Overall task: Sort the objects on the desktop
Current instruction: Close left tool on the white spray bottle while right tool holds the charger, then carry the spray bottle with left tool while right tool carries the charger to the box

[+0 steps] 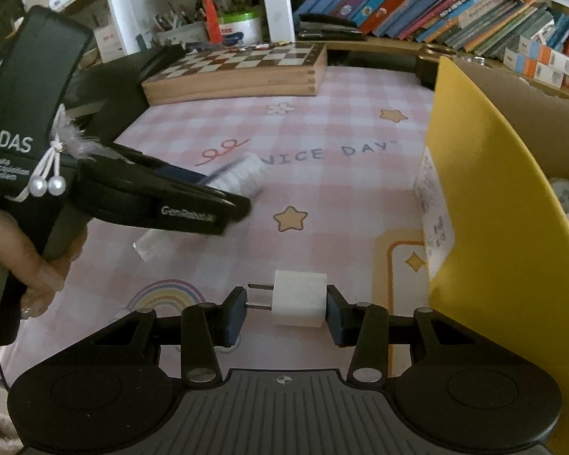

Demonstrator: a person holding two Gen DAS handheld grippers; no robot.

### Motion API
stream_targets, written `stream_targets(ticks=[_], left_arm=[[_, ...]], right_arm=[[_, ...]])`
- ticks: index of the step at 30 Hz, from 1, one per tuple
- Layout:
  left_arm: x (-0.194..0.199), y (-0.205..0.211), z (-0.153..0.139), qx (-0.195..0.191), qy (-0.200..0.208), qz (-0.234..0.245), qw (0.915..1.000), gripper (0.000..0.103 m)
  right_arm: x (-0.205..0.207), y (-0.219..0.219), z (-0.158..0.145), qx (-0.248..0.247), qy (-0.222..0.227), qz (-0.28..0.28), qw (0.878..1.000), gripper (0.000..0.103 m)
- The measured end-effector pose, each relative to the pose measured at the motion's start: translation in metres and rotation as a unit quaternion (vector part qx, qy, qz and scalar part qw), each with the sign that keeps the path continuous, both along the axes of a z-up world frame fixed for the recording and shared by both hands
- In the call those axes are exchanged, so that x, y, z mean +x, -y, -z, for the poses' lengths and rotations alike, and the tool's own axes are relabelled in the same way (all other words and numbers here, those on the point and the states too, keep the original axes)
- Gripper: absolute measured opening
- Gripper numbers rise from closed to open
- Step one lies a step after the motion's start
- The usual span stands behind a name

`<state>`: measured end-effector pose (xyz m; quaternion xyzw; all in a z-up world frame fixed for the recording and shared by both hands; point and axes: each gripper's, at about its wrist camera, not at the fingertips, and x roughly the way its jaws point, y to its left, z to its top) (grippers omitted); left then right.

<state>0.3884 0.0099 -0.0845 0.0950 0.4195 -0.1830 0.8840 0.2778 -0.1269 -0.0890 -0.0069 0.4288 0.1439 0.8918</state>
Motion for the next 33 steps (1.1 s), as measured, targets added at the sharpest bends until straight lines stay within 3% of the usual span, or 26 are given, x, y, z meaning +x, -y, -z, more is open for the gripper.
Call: stream_targets(ticks=[6, 9, 15, 24, 29, 33], left_arm=[[-0.011, -0.010, -0.002, -0.022, 0.000, -0.031, 0.9993, 0.030], [-0.022, -0.025, -0.013, -0.059, 0.001, -0.066, 0.9961, 0.030], [-0.068, -0.054, -0.048, -0.122, 0.023, -0.113, 0.9858, 0.030], [-0.145, -0.080, -0.082, -0.213, 0.033, -0.163, 0.9628, 0.030], [-0.179, -0.090, -0.095, -0.252, 0.045, -0.174, 0.9509, 0.030], [-0.202, -0.096, -0.097, -0.266, 0.049, -0.178, 0.9461, 0.030]], right_arm=[[-0.006, 0.000, -0.007, 0.001, 0.013, -0.002, 1.000, 0.043], [-0.010, 0.000, -0.013, 0.002, 0.024, -0.003, 1.000, 0.043], [-0.021, -0.002, -0.030, 0.009, 0.048, -0.009, 0.999, 0.043], [-0.052, 0.000, -0.063, 0.017, 0.073, -0.033, 0.997, 0.043], [-0.072, 0.000, -0.075, 0.039, 0.064, -0.026, 0.997, 0.043], [-0.091, -0.007, -0.079, 0.034, 0.071, -0.027, 0.997, 0.043]])
